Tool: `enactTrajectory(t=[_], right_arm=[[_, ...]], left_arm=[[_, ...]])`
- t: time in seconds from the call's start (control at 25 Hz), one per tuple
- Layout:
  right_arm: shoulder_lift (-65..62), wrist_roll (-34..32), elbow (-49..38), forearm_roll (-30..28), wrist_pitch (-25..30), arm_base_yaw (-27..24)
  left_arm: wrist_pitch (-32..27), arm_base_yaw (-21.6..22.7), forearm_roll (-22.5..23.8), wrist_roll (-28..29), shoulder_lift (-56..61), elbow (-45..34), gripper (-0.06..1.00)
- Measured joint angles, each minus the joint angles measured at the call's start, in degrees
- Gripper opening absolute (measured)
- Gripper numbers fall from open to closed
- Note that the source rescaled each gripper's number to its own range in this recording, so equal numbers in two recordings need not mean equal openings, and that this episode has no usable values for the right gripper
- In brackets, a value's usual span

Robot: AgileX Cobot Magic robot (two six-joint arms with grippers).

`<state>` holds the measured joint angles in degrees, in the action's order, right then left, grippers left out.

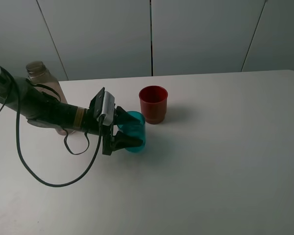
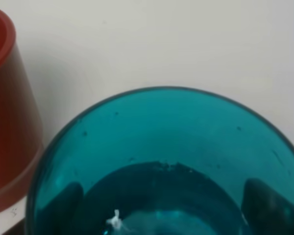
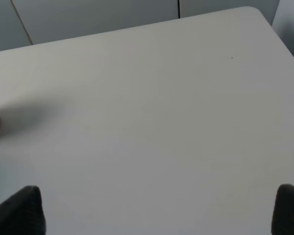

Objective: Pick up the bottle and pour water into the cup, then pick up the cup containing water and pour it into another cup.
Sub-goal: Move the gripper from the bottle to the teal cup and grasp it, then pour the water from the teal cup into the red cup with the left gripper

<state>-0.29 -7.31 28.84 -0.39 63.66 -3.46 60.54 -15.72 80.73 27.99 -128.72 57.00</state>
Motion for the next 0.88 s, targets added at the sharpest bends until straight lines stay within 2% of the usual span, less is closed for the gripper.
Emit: enactTrajectory(t=[0.52, 0.88], right_arm=[[0.0, -0.1, 0.0, 0.0, 0.0, 0.0], [0.0, 0.0, 0.0, 0.0, 0.0, 0.0]], left_arm=[[0.0, 0.0, -0.5, 0.0, 0.0, 0.0, 0.14], [-5.7, 0.0, -2.1, 3.9, 4.9, 0.0, 0.14]])
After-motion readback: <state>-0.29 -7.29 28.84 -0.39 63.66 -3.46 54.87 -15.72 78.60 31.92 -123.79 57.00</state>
